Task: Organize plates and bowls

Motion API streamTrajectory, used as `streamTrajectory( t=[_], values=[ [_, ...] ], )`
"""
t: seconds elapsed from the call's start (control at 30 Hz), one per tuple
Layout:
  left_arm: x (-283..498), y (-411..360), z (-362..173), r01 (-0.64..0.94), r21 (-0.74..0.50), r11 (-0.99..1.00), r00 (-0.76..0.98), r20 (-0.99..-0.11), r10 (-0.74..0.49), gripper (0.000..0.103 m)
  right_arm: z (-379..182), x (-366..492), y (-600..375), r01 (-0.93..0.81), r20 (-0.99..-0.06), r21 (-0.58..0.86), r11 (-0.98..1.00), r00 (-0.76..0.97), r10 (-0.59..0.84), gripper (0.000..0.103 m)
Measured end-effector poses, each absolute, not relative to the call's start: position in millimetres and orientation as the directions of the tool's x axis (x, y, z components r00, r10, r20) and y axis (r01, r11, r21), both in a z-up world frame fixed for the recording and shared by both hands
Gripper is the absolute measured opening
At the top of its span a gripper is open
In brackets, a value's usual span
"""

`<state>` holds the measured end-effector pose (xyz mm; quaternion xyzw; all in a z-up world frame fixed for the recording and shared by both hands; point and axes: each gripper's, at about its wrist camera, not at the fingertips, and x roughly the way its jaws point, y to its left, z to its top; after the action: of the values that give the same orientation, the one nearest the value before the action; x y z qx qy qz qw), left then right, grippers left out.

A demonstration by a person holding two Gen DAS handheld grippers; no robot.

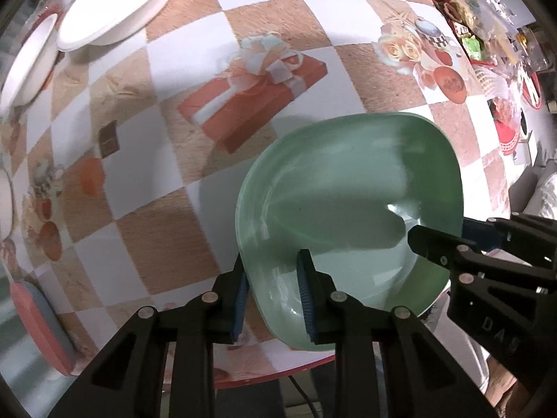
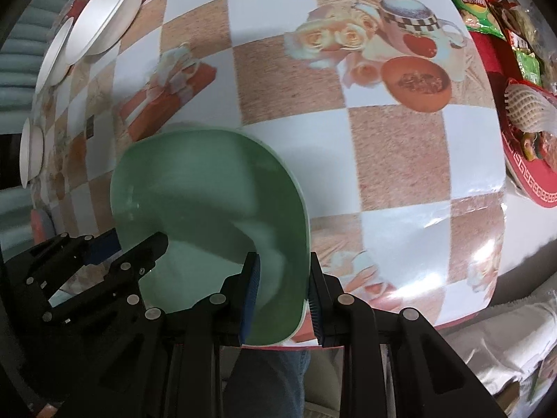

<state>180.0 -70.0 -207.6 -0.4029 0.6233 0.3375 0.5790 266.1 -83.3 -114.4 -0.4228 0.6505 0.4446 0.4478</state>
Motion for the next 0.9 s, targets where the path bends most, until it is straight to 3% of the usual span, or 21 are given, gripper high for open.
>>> streamTrajectory(
  t=[0.33,0.9],
  values=[
    [141.7,-59.7,-196.7,-0.906,-0.032,0.422,-0.005,-0.996,-0.086,0.029,-103.2,231.2,-73.9,-0.958,-0.962,0.196,0.209,-0.229,-0.148,0.029],
    [53.4,-49.3,-220.1,-0.945,0.018,0.327,-0.049,-0.995,-0.089,0.029,-132.1,146.0,-52.5,-0.979,-0.955,0.185,0.087,-0.200,-0.218,0.029]
  ],
)
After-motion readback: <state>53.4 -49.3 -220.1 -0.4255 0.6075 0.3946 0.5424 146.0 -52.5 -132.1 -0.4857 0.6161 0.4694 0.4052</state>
